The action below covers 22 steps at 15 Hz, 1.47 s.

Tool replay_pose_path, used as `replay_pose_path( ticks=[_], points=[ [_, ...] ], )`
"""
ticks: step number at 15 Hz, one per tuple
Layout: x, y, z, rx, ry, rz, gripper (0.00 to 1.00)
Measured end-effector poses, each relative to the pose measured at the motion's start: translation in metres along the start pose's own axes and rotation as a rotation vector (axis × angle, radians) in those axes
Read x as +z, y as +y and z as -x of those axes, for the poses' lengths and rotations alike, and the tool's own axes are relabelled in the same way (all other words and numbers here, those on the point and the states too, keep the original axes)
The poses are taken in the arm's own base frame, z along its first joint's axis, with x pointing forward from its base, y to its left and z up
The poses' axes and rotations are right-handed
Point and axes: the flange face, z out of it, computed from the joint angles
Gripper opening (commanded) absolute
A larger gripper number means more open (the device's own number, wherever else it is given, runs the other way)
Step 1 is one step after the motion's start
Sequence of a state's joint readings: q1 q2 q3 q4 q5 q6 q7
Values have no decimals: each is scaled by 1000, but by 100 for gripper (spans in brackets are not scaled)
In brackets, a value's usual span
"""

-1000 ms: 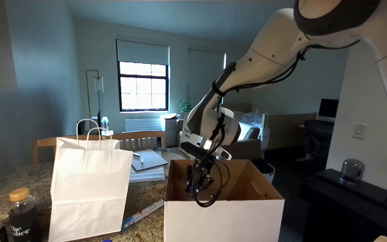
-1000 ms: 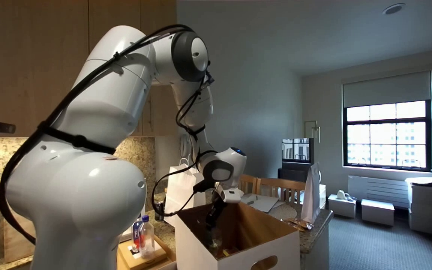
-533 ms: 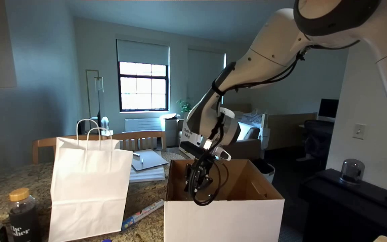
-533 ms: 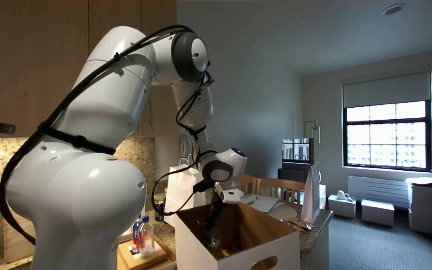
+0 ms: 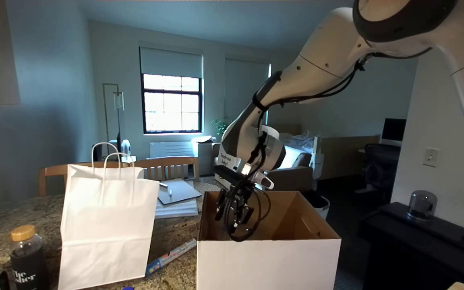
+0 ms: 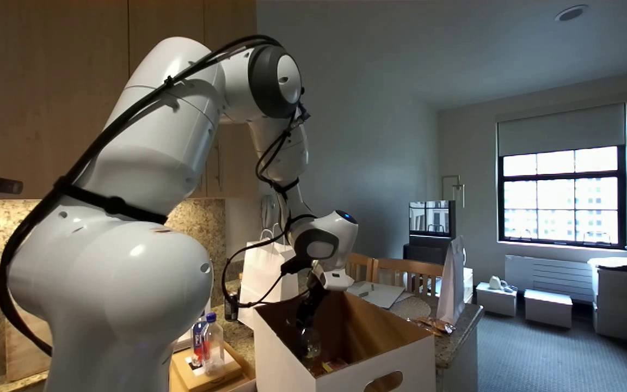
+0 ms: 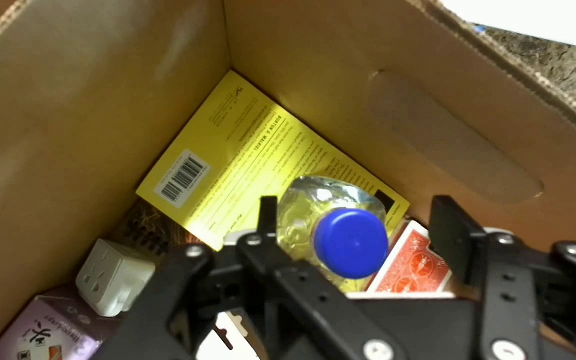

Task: Put the water bottles on the counter in the box

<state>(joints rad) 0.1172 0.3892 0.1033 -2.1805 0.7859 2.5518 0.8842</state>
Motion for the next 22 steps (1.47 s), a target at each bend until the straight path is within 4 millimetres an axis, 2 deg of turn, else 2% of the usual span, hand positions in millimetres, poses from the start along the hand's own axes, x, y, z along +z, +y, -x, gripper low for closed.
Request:
replay_pose_path(
  ticks=[3, 7, 10, 13, 16, 18, 20, 22],
  points=[
    [-12, -4, 17, -39, 2, -16, 100],
    [-62, 3, 74, -227, 50, 32, 100],
    [-100, 14, 136, -351, 138, 166, 100],
    [-116, 27, 226, -515, 180, 267, 100],
    [-103, 48, 323, -706, 203, 325, 100],
    [-81, 63, 372, -839, 246, 353, 100],
    [-47, 72, 398, -957, 290, 402, 100],
    [-4, 72, 404, -1054, 341, 460, 100]
  ],
)
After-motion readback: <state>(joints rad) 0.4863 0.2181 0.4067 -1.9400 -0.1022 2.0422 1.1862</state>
